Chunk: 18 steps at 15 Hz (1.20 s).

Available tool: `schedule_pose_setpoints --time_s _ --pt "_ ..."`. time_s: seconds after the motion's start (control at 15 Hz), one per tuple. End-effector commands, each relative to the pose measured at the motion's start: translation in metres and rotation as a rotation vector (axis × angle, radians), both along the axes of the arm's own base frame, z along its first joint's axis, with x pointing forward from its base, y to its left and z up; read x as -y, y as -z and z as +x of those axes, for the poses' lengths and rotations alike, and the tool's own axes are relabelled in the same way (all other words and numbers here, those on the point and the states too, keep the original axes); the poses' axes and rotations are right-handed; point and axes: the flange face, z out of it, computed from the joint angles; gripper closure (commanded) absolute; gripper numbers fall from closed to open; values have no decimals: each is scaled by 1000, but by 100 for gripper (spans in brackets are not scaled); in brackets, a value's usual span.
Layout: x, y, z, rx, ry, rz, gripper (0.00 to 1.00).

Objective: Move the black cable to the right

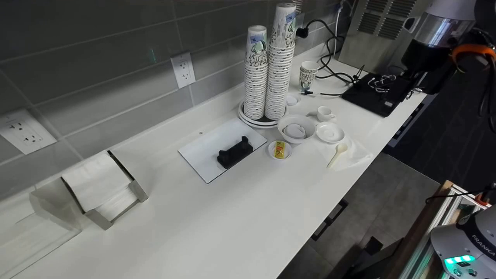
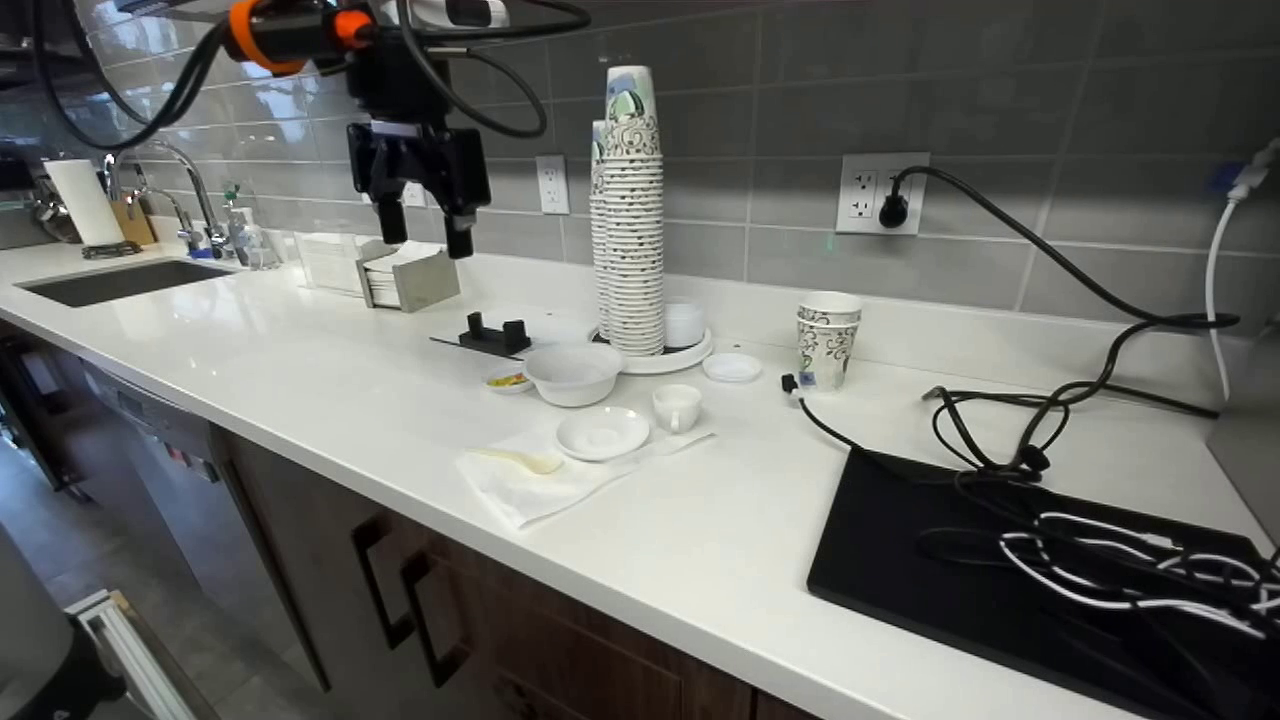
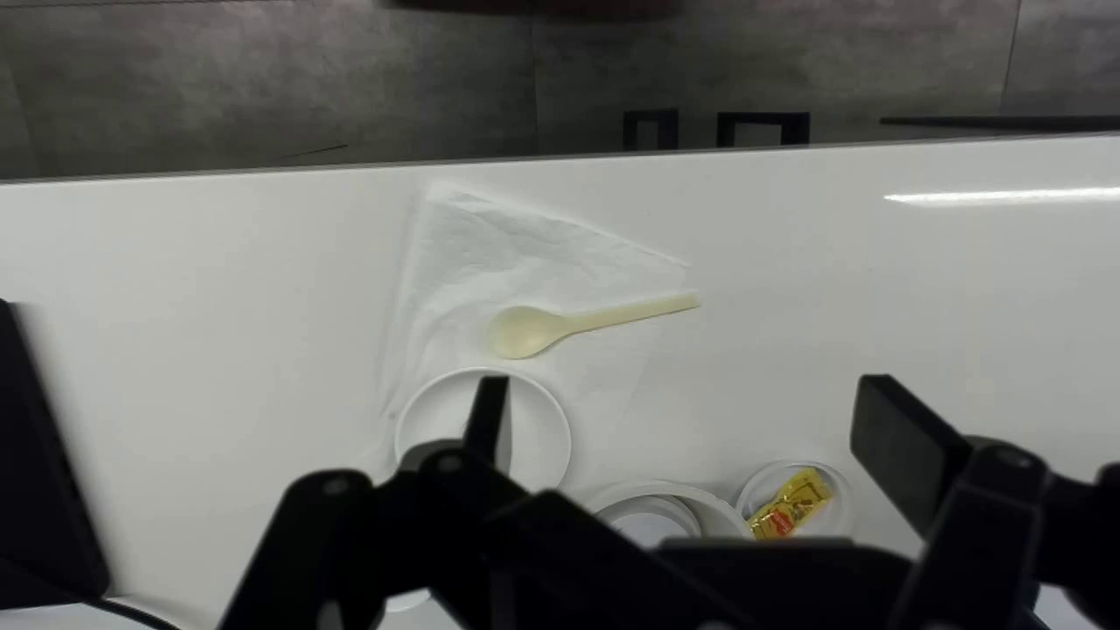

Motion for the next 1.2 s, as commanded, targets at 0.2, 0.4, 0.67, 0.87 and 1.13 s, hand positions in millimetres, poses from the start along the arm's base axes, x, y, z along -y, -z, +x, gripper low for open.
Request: schedule_pose_setpoints --time_s 0.2,0.4,0.67,0.87,1.13 --pt "0 -1 0 -1 0 0 0" --pt "0 -1 0 -1 0 0 0" --pt "7 -1 7 27 23 -14 0" --pt "34 -7 39 117 -34 -52 0" --pt "80 5 84 141 -188 -111 0"
